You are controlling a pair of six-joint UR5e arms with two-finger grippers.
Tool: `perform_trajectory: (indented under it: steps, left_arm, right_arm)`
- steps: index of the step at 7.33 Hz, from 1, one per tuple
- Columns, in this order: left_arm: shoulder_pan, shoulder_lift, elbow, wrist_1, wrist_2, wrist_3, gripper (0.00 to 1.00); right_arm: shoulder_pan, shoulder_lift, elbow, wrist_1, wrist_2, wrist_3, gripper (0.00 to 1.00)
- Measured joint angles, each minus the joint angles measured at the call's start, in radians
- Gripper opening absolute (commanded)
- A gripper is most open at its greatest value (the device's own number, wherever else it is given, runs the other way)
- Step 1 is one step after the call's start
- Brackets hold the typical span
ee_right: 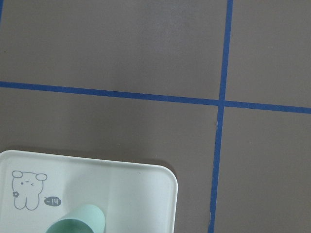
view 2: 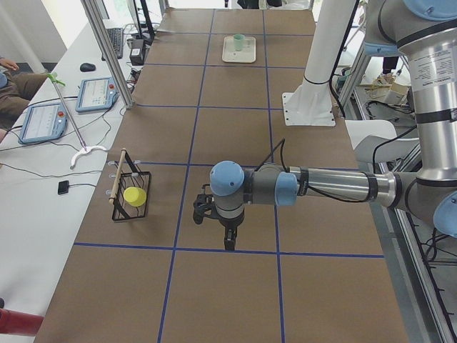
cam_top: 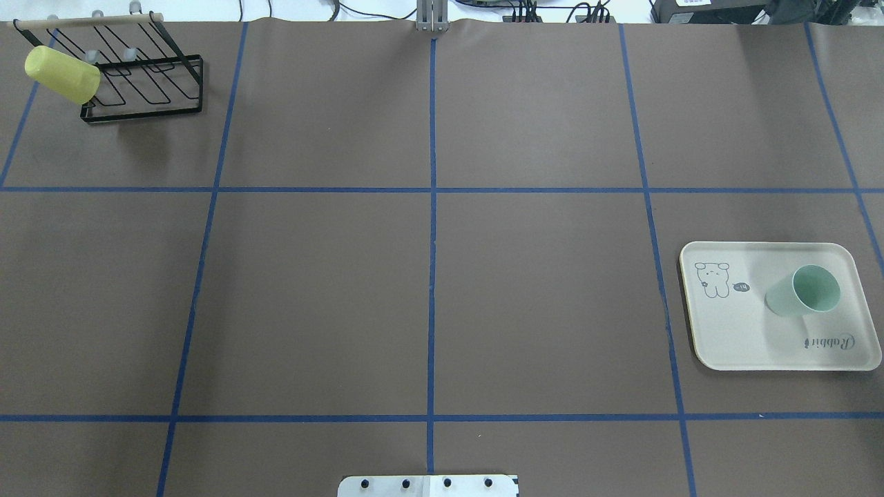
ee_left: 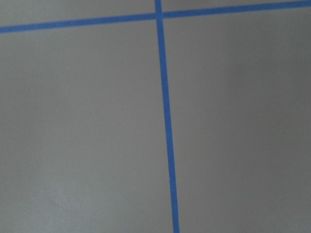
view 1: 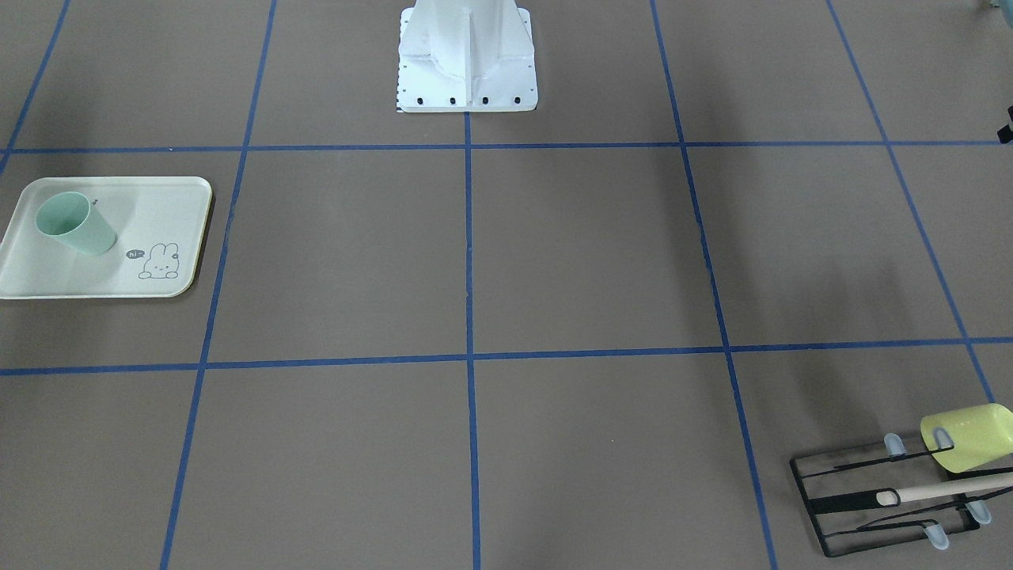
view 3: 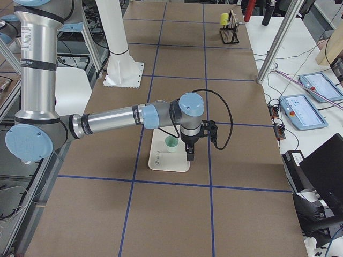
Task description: Left arm grabs green cup and hands to right arm on tray
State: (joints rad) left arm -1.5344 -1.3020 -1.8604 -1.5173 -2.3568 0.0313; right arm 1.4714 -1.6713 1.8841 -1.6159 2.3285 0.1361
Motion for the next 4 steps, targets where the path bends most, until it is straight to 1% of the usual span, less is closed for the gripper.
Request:
perform_trajectory:
  steps: [2,4]
  left_arm:
    - [-0.039,0.003,0.022,-0.001,-0.028,-0.002,1.0]
    - [-0.054,0.002,0.027,-0.005,-0.06,-0.004,1.0]
  right_arm:
    - [0.004,-0.009,0.0,0.001,-0.002,0.002,1.0]
    - [0.006,-0.021,-0.015,0.0,-0.023,0.003,1.0]
